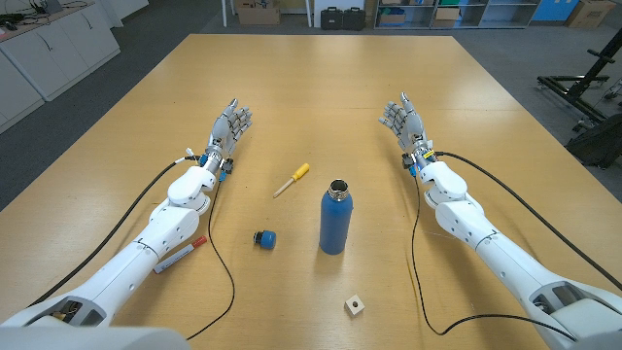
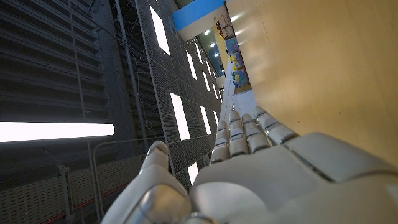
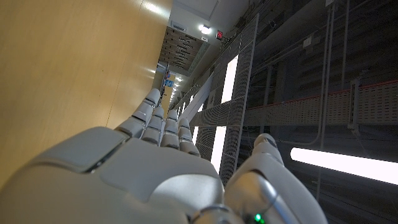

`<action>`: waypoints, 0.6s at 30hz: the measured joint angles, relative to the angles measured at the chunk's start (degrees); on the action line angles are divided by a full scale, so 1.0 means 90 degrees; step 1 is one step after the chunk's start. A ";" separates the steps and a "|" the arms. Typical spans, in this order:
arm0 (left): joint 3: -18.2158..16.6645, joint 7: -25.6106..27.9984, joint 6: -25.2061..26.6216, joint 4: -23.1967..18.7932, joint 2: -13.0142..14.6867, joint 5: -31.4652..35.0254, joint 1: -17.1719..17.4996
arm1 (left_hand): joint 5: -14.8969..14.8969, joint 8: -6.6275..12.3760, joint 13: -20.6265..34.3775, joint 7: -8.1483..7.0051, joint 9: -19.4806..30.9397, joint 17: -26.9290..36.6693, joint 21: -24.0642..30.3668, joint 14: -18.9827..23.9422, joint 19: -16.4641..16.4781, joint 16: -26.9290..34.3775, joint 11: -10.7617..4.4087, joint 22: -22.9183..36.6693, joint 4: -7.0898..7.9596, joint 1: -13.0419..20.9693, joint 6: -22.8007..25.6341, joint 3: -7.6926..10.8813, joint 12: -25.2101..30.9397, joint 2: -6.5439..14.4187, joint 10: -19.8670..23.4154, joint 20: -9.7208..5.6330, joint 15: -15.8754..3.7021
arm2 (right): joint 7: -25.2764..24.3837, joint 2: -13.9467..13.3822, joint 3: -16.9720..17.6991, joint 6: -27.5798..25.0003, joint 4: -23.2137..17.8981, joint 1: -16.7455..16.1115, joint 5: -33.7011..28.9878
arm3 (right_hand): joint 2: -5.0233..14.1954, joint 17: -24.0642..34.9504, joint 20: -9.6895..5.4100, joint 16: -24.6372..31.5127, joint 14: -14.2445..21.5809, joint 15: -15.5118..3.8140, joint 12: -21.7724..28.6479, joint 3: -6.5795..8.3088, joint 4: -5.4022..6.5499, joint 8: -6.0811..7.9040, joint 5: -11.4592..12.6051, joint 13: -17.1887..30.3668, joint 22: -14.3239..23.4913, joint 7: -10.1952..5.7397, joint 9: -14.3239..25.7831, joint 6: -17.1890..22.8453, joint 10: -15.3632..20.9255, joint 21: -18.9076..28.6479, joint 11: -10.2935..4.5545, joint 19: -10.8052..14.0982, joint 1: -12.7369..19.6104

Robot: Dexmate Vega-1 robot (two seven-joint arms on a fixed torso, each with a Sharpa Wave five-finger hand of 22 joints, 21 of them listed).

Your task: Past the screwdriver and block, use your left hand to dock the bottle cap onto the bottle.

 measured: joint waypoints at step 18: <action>-0.0155 0.0505 0.0018 -0.1153 0.0316 0.0273 0.0805 | 0.0000 0.0104 -0.0030 -0.0081 0.0000 -0.0001 0.0093 0.0362 0.0383 0.0099 -0.0057 -0.0001 -0.0027 0.0004 0.0375 0.0027 0.0072 0.0004 0.0352 0.0019 -0.0112 | 0.0116 -0.0159 0.0241 0.0318 -0.0468 -0.0547 0.0245 | 0.0101 -0.0030 0.0014 -0.0036 -0.0140 0.0002 0.0000 0.0028 -0.0028 0.0000 0.0000 -0.0029 0.0000 -0.0009 -0.0001 0.0195 0.0044 -0.0185 -0.0045 -0.0287 0.0101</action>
